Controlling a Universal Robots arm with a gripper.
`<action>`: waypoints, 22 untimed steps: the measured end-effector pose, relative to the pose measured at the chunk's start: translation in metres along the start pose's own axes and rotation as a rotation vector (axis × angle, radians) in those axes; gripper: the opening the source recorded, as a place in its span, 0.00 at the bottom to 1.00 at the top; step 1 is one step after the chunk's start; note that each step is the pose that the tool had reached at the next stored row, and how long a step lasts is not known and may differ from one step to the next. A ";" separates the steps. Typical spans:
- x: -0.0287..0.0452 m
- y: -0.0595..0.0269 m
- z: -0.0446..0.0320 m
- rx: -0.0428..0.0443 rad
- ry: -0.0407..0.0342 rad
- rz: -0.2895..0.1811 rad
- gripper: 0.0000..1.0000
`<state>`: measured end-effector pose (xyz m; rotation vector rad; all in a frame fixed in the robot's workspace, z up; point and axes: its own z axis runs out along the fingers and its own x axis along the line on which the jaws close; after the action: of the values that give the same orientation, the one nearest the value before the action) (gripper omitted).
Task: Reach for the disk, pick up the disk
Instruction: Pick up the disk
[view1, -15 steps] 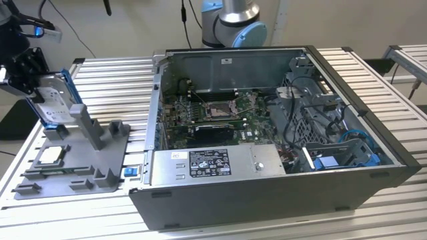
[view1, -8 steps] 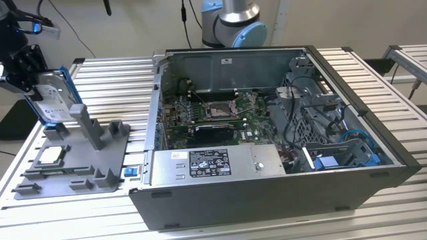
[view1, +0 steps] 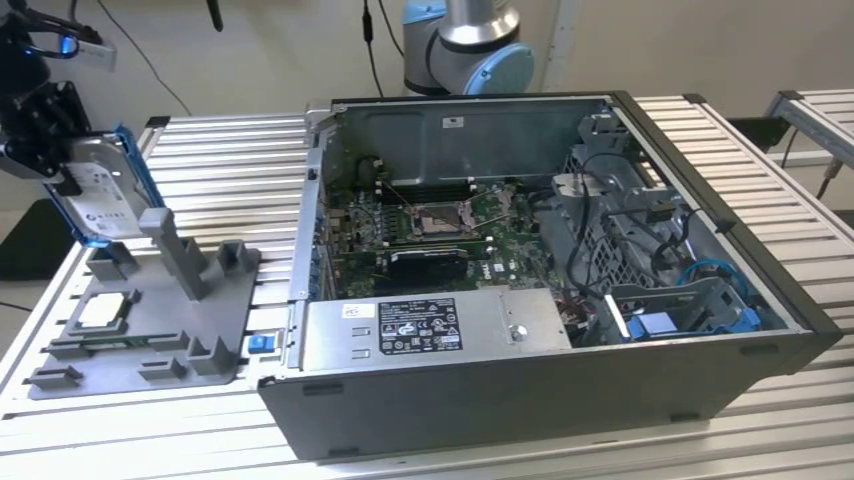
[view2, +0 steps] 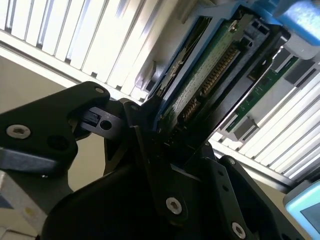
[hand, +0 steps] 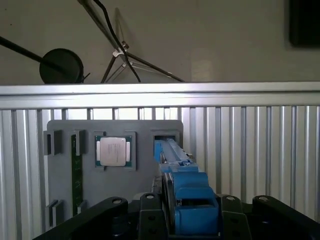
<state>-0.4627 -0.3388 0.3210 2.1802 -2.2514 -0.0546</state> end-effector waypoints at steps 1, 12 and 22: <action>0.0000 0.0000 -0.0013 0.0000 0.0000 0.000 0.00; -0.0003 0.0005 -0.0165 -0.0001 0.0000 0.000 0.00; -0.0006 0.0009 -0.0298 0.0001 0.0000 0.000 0.00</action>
<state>-0.4627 -0.3388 0.3508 2.1802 -2.2515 -0.0545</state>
